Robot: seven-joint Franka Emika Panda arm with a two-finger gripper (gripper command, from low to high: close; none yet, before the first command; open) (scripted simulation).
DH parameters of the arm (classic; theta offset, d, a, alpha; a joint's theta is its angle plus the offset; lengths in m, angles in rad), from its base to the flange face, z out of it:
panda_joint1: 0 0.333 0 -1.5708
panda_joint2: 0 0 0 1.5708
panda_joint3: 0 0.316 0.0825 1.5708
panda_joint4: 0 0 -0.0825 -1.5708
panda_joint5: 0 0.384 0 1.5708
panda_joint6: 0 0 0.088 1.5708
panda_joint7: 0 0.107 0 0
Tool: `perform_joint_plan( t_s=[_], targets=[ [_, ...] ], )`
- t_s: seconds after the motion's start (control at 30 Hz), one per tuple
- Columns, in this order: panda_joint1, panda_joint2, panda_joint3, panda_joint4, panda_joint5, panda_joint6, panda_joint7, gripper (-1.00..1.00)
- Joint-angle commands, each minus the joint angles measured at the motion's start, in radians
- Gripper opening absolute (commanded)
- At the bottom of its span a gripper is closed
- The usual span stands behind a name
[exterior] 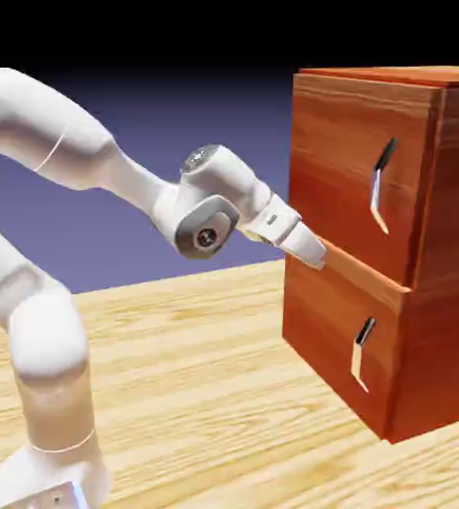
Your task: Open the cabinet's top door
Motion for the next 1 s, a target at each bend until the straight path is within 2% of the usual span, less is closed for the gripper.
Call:
perform_joint_plan(
  t_s=[0.0,0.97],
  targets=[
    [0.014,-0.005,-0.015,0.006,-0.044,-0.003,0.033,0.0],
    [0.427,-0.161,-0.46,0.194,-1.305,-0.095,0.993,0.0]
  ],
)
